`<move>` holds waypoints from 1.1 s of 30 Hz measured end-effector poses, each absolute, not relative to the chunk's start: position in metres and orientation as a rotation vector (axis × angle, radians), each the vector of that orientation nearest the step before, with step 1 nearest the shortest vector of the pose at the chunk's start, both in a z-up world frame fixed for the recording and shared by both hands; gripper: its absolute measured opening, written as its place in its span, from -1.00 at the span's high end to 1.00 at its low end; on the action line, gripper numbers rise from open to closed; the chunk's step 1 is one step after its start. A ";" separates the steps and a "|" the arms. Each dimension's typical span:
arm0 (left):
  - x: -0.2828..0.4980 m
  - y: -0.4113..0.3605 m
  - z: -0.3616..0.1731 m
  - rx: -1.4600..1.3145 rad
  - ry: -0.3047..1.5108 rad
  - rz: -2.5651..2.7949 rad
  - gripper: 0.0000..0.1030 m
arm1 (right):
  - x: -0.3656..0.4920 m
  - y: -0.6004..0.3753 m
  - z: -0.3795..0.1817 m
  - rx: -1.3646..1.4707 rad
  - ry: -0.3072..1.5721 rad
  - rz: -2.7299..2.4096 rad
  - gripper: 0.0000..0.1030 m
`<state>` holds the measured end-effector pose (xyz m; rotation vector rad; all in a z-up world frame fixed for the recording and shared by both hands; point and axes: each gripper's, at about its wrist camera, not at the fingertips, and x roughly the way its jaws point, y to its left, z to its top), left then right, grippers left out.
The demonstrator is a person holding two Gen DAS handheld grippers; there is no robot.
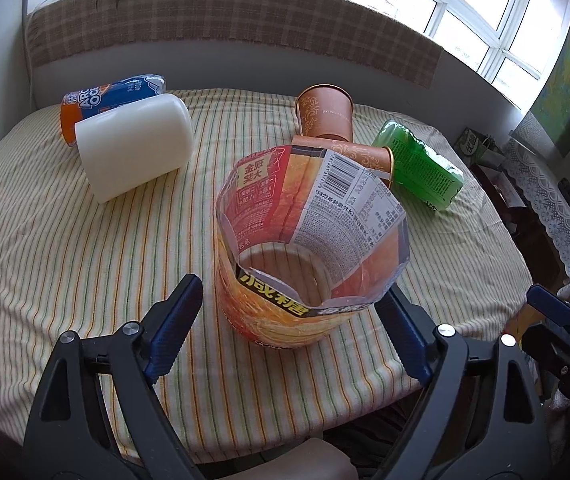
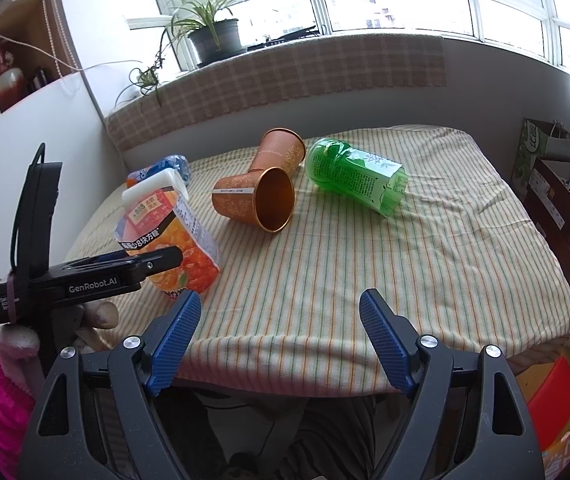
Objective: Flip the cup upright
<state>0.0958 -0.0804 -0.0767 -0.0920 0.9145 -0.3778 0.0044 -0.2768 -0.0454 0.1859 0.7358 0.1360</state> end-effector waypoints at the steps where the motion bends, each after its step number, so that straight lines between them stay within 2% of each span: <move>1: 0.093 -0.078 -0.076 -0.093 0.914 -0.377 -0.74 | 0.005 -0.276 -0.045 0.183 0.734 0.138 -0.58; 7: 0.069 -0.059 -0.062 -0.101 0.844 -0.331 -0.74 | 0.008 -0.269 -0.035 0.161 0.695 0.135 -0.58; 20: 0.002 -0.031 0.005 -0.053 0.486 -0.117 -0.80 | 0.013 -0.243 -0.002 0.039 0.515 0.046 -0.59; 23: -0.007 -0.028 0.014 -0.050 0.428 -0.085 -1.00 | 0.011 -0.239 0.003 0.007 0.475 0.016 -0.61; 33: -0.011 -0.027 0.021 -0.064 0.422 -0.061 -1.00 | 0.010 -0.236 0.009 -0.014 0.424 -0.030 -0.62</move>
